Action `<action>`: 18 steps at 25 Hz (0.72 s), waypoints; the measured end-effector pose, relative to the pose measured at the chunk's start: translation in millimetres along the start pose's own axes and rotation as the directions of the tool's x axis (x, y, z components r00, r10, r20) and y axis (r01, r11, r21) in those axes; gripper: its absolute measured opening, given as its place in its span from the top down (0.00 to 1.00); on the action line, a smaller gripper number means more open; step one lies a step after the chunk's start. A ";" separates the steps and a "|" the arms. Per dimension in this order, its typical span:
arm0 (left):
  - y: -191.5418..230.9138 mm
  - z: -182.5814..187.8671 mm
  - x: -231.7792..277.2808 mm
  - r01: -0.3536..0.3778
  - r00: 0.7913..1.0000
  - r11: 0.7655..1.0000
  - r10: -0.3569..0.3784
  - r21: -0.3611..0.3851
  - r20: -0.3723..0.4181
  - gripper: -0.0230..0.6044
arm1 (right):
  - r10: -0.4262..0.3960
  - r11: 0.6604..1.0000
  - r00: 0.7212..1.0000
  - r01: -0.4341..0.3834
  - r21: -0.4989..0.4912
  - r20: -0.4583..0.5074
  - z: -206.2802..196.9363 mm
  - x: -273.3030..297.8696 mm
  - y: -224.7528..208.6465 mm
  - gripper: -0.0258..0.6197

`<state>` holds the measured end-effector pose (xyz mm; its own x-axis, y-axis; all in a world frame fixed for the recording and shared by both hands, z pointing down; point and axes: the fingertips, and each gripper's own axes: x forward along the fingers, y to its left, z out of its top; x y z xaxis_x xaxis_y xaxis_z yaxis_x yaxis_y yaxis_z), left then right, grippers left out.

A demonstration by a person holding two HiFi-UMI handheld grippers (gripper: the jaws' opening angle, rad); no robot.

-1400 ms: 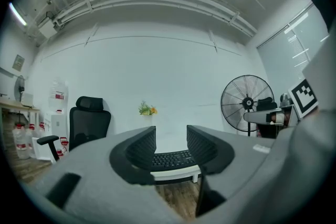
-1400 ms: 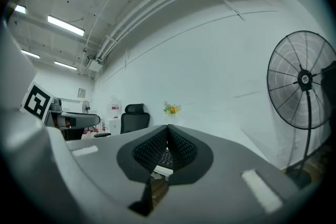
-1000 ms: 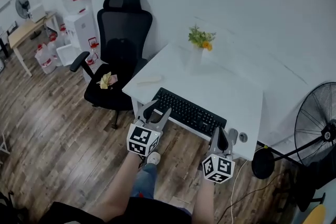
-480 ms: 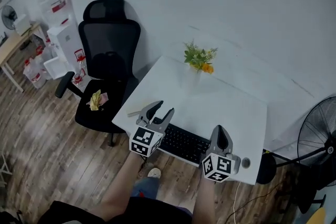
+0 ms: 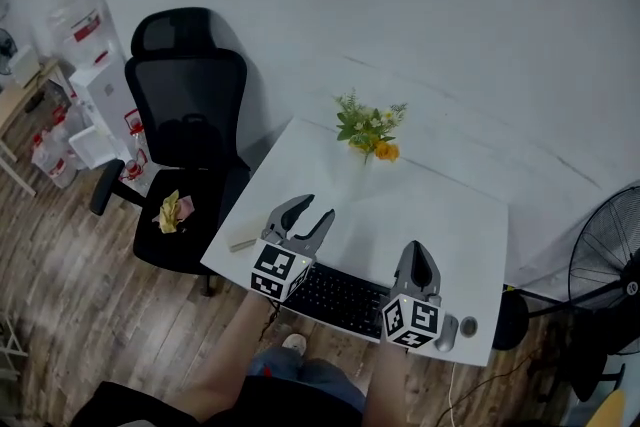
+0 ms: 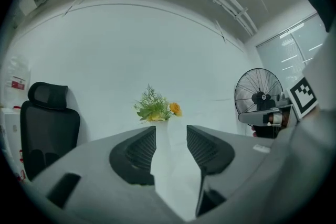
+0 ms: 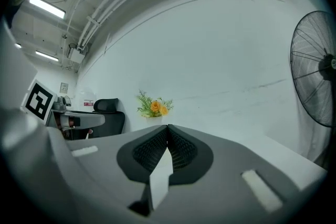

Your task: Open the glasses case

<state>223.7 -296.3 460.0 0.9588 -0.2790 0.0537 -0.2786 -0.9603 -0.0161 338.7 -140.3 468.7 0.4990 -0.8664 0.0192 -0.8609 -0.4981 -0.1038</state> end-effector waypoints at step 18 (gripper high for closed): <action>48.9 -10.3 7.9 -0.133 0.989 0.991 0.133 0.015 -0.059 0.69 | 0.192 0.981 0.980 -0.193 -0.014 -0.043 0.5 69.4 31.8 0.95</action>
<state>217.1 -345.5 469.9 0.9080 -0.4042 0.1100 -0.4025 -0.9146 -0.0378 346.0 -216.3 466.2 0.3194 -0.9467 0.0416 -0.9423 -0.3220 -0.0913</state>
